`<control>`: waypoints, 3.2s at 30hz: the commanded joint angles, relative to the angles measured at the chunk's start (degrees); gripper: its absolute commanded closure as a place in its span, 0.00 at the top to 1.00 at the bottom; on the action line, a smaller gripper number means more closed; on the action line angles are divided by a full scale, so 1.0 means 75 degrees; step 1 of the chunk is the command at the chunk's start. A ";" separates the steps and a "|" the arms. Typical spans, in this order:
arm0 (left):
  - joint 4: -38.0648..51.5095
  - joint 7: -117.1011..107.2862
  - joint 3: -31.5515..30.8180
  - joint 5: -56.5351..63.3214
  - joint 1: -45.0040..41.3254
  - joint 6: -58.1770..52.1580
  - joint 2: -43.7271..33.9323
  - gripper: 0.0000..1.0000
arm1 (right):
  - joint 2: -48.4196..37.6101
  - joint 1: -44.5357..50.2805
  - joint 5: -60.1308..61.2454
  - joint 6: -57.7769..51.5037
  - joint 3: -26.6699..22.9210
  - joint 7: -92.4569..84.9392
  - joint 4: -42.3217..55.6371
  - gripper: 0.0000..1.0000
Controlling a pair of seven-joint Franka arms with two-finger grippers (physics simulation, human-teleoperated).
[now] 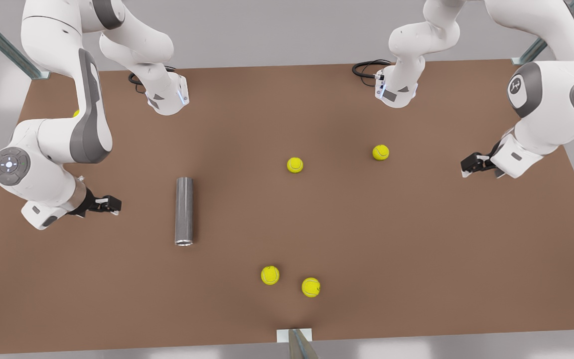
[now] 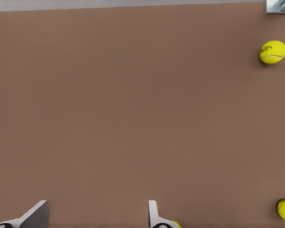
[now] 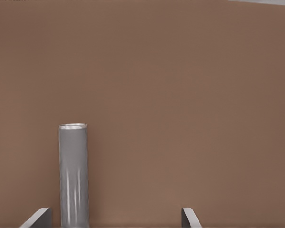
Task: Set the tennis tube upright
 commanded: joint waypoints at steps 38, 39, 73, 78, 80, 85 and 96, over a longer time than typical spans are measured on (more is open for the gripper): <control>0.0199 -0.0539 -0.0563 -0.1132 -0.0119 0.0654 0.1417 1.00 | 0.1078 0.0867 0.0410 0.3468 0.0645 0.0902 -0.3867 1.00; 0.0199 -0.0539 -0.0563 -0.1144 -0.0119 0.0689 0.1476 1.00 | 0.1101 0.0856 0.0410 0.3516 0.0645 0.0902 -0.3949 1.00; 0.0199 -0.0656 -0.0598 -0.2925 -0.0037 0.1369 0.2402 1.00 | 0.1699 0.0727 0.0375 0.4734 0.0633 0.0820 -0.4617 0.66; 0.0199 -0.0656 -0.0598 -0.2925 -0.0025 0.1369 0.2402 1.00 | 0.1699 0.0703 0.0375 0.4723 0.0633 0.0820 -0.4605 0.66; 0.0199 -0.0656 -0.0598 -0.2925 -0.0025 0.1369 0.2402 1.00 | 0.1699 0.0703 0.0375 0.4723 0.0633 0.0820 -0.4605 0.66; 0.0199 -0.0668 -0.0598 -0.2925 -0.0013 0.1299 0.2355 1.00 | 0.1687 0.0727 0.0375 0.4711 0.0633 0.0820 -0.4605 0.65; 0.0234 -0.0750 -0.0598 -0.3019 -0.0013 0.1369 0.2367 1.00 | 0.1218 0.0750 0.0328 0.4254 0.0645 0.0773 -0.4394 0.65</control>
